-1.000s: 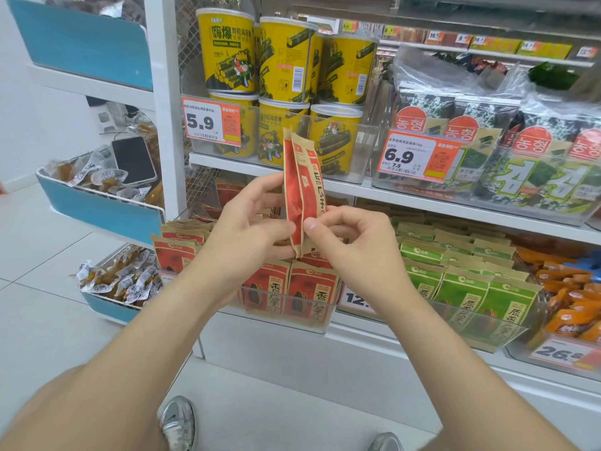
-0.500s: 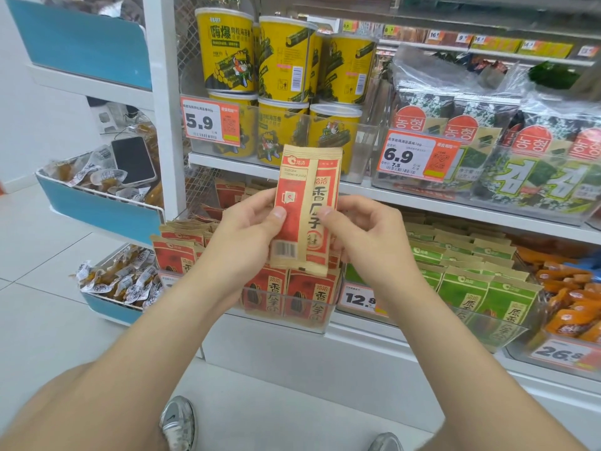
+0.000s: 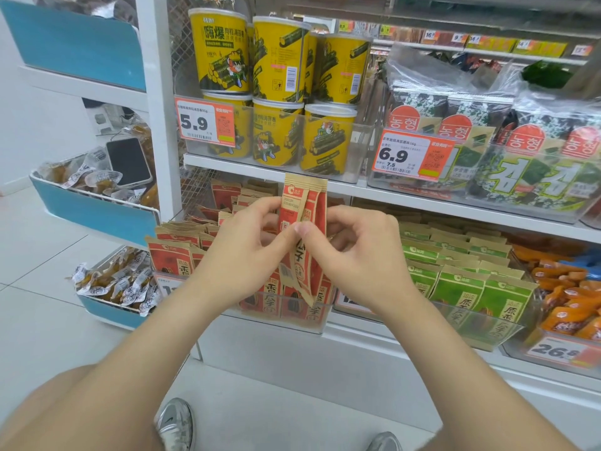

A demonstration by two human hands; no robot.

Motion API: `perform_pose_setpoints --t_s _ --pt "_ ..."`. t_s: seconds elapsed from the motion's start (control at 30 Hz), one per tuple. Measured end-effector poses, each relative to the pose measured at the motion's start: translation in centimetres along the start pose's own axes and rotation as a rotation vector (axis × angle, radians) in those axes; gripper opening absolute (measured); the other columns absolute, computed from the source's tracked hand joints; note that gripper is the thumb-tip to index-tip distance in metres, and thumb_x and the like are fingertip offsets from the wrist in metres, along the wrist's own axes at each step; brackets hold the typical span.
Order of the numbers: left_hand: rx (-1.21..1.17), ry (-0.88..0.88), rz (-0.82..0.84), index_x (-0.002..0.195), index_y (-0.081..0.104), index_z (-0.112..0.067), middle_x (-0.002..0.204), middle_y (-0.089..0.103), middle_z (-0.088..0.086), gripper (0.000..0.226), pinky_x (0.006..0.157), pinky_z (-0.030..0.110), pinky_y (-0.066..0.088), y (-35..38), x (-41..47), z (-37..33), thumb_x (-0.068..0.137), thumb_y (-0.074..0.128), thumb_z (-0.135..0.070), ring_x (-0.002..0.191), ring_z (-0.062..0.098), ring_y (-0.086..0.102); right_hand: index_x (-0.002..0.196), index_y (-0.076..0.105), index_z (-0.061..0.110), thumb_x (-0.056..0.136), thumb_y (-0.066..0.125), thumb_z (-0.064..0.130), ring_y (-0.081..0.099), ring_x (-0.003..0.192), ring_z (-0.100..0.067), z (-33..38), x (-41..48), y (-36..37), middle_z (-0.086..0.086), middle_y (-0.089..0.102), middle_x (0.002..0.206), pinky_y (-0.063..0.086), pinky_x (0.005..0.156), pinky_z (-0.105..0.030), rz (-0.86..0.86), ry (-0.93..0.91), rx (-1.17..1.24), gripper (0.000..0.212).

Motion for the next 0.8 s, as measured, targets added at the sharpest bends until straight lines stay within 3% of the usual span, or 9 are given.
perform_pose_setpoints --t_s 0.13,0.27,0.37,0.47,0.53,0.63,0.73,0.8 --pt "0.073 0.044 -0.007 0.135 0.064 -0.027 0.102 0.076 -0.023 0.027 0.078 0.019 0.06 0.7 -0.3 -0.4 0.109 0.056 -0.029 0.091 -0.005 0.074 0.077 0.08 0.02 0.097 0.077 0.034 0.066 0.057 -0.01 0.3 -0.1 -0.3 0.009 0.07 0.062 0.052 0.056 -0.026 -0.08 -0.041 0.015 0.025" --pt "0.161 0.058 0.0 0.114 0.066 -0.033 0.078 0.068 -0.021 0.023 0.063 0.013 0.042 1.3 -0.3 -0.6 0.114 0.044 -0.027 0.077 -0.002 0.064 0.077 0.08 0.017 0.095 0.077 0.023 0.066 0.054 -0.01 1.2 -0.3 0.0 0.011 0.069 0.059 0.046 0.055 -0.013 -0.102 -0.089 0.017 0.019" --pt "0.163 0.054 0.011 0.094 0.058 -0.04 0.077 0.066 -0.031 0.031 0.062 0.012 0.04 1.5 -0.3 -0.6 0.115 0.042 -0.025 0.075 -0.003 0.062 0.076 0.08 0.016 0.095 0.076 0.02 0.066 0.054 -0.01 1.3 -0.2 0.0 0.012 0.069 0.059 0.045 0.055 -0.012 -0.099 -0.102 0.015 0.02" --pt "0.172 0.072 0.014 0.087 0.055 -0.039 0.078 0.065 -0.032 0.035 0.062 0.014 0.041 1.7 -0.2 -0.7 0.115 0.041 -0.022 0.072 -0.001 0.061 0.075 0.078 0.016 0.095 0.076 0.02 0.065 0.053 -0.009 1.2 -0.2 0.1 0.012 0.068 0.058 0.044 0.055 -0.011 -0.094 -0.112 0.005 0.021" --pt "0.167 0.076 0.014 0.092 0.059 -0.039 0.077 0.067 -0.03 0.033 0.062 0.014 0.041 1.7 -0.2 -0.7 0.115 0.042 -0.022 0.073 0.0 0.063 0.075 0.078 0.015 0.096 0.076 0.019 0.065 0.054 -0.009 1.1 -0.3 0.1 0.011 0.068 0.059 0.044 0.055 -0.011 -0.09 -0.116 0.007 0.021" --pt "0.107 0.062 -0.024 0.125 0.068 -0.032 0.086 0.073 -0.025 0.025 0.069 0.014 0.047 1.4 -0.3 -0.8 0.114 0.045 -0.03 0.086 -0.004 0.068 0.08 0.08 0.017 0.099 0.076 0.024 0.067 0.057 -0.011 0.8 -0.2 -0.2 0.009 0.071 0.063 0.05 0.056 -0.02 -0.099 -0.087 0.054 0.021" --pt "-0.002 0.09 -0.068 0.148 0.052 -0.036 0.106 0.076 -0.012 0.037 0.087 0.021 0.053 0.7 -0.6 -1.3 0.113 0.045 -0.043 0.1 0.004 0.071 0.093 0.081 0.019 0.101 0.075 0.034 0.074 0.069 -0.02 0.1 0.1 -0.2 0.003 0.077 0.077 0.061 0.065 -0.038 -0.062 0.001 0.212 0.018" --pt "-0.038 0.119 -0.045 0.152 0.046 -0.037 0.111 0.075 -0.01 0.044 0.087 0.017 0.052 0.7 -0.8 -1.7 0.11 0.043 -0.05 0.104 0.004 0.07 0.1 0.08 0.017 0.101 0.074 0.034 0.076 0.077 -0.019 -0.2 0.4 -0.1 -0.001 0.08 0.087 0.062 0.069 -0.039 -0.03 0.063 0.323 0.018"
Point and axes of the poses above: each hand's wrist, its own x-axis towards the middle knuckle, its own y-axis out of the palm, z = x × y, the point moved 8 cm from there along x, towards the middle knuckle
